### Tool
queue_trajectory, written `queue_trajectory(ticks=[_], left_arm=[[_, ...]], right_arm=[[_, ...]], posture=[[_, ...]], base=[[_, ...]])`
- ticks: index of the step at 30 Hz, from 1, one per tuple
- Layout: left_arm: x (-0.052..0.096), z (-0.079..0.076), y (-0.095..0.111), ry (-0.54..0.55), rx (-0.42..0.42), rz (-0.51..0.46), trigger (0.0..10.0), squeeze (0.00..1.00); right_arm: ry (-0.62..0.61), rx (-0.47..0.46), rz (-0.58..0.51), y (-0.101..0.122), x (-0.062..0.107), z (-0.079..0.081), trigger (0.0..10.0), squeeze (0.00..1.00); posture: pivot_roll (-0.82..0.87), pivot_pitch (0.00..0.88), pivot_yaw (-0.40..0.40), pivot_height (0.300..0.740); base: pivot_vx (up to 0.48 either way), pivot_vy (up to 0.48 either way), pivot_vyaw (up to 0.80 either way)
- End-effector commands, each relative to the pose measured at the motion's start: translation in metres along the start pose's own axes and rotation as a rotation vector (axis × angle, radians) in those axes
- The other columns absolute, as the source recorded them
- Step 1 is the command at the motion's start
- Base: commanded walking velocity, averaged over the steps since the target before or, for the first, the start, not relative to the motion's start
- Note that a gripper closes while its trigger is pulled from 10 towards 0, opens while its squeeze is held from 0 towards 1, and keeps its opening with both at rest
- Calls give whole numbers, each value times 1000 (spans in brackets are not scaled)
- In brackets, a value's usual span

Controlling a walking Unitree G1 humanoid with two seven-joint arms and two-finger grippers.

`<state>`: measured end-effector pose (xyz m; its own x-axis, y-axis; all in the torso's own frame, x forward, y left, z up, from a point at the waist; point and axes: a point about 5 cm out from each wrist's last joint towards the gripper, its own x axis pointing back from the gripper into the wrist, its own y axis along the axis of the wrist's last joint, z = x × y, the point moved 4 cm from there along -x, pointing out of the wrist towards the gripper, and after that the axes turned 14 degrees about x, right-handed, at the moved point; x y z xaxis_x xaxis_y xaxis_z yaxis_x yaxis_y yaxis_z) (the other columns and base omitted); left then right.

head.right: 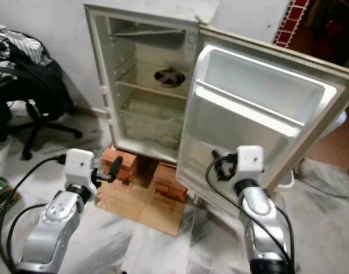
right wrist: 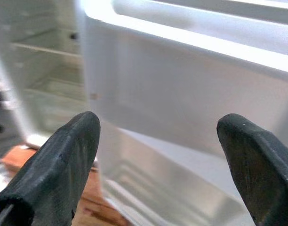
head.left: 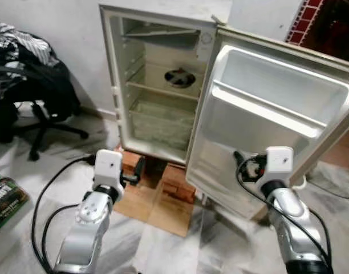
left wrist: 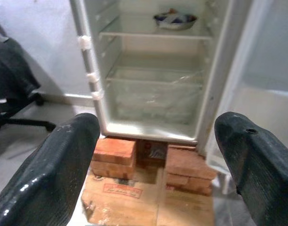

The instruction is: Restocking fridge

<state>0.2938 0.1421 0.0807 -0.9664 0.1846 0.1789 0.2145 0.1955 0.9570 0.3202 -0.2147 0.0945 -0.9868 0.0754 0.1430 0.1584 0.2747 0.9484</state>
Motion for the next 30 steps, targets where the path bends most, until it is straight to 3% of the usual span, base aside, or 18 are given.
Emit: queue_trajectory(ticks=[1,11,16,20,23,27,30], left_arm=[[-1,-9,8,-45,1,-31,10000,0],[-1,-11,6,-52,-1,-30,10000,0],[0,-10,5,-49,-4,-30,10000,0],[1,-8,5,-42,-3,-29,10000,0],[1,-10,5,-45,17,-41,10000,0],[-1,-14,5,-46,24,-32,10000,0],[-3,-15,5,-42,9,-28,10000,0]], right_arm=[[-46,4,-8,4,-2,-7,10000,0],[-13,-23,-44,11,-6,2,10000,0],[104,-25,18,-6,3,14,10000,0],[123,-30,103,-30,22,5,10000,0],[256,-84,175,-49,40,10,10000,0],[368,-96,200,-54,48,16,10000,0],[383,-123,162,-39,44,19,10000,0]], posture=[[-3,49,-23,740],[-1,51,-25,740],[-1,49,-29,740],[-5,48,-32,740],[-12,49,-26,740],[-15,50,-19,740],[-19,57,-15,740]], base=[[465,0,0],[436,-25,0],[389,-277,0],[372,-297,0],[239,-209,0],[0,0,0],[0,0,0]])
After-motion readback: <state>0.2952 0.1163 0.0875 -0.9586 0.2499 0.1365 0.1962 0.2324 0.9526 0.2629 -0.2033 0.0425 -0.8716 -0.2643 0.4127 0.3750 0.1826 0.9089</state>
